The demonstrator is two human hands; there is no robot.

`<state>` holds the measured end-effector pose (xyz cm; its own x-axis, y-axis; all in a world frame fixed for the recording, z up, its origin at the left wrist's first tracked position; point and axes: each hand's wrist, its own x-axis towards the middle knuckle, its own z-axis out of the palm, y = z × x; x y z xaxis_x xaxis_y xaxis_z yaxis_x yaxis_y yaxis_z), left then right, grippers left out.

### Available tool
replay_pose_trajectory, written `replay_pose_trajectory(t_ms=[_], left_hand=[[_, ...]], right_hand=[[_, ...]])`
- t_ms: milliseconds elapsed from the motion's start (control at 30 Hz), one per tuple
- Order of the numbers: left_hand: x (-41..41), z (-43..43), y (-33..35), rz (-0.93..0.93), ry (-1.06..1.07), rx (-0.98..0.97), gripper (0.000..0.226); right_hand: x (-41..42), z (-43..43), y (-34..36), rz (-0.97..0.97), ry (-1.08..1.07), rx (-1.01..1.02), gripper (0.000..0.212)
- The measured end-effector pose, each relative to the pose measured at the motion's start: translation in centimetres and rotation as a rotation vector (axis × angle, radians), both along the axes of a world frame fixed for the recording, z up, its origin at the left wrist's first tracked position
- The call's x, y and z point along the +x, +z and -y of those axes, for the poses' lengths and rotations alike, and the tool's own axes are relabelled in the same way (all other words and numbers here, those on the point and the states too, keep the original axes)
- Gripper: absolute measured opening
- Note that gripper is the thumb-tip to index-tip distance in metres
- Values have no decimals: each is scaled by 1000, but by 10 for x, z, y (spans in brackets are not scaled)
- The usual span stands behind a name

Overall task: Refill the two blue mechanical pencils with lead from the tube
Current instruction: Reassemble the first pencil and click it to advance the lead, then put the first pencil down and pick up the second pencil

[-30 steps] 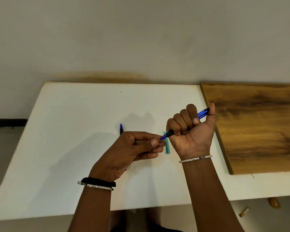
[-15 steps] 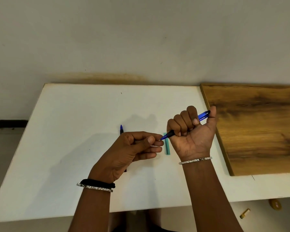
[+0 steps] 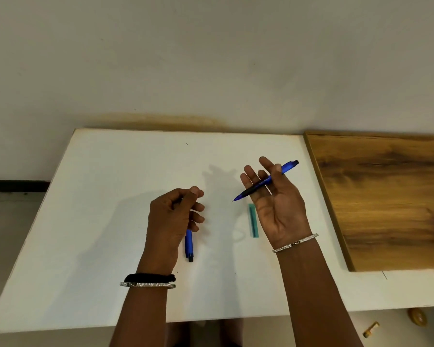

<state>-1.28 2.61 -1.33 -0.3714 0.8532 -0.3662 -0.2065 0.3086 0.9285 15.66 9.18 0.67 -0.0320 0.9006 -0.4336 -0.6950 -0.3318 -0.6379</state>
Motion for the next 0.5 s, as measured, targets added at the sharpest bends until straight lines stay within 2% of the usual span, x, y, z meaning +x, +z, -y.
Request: replay_pose_trajectory(t_ms=[167, 200, 333, 400, 500], left_hand=[[-4, 1, -5, -57, 85, -35, 20], [-5, 1, -6, -68, 93, -43, 20], [-4, 2, -7, -111, 100, -65, 19], [-4, 2, -7, -131, 101, -78, 19], [-4, 2, -8, -187, 112, -94, 19]], right_hand=[[-6, 7, 4, 514, 12, 57, 34], [-6, 7, 4, 569, 10, 80, 34], [-9, 7, 5, 595, 25, 204, 11], [-11, 9, 2, 675, 94, 259, 13], [-14, 11, -1, 663, 157, 222, 12]])
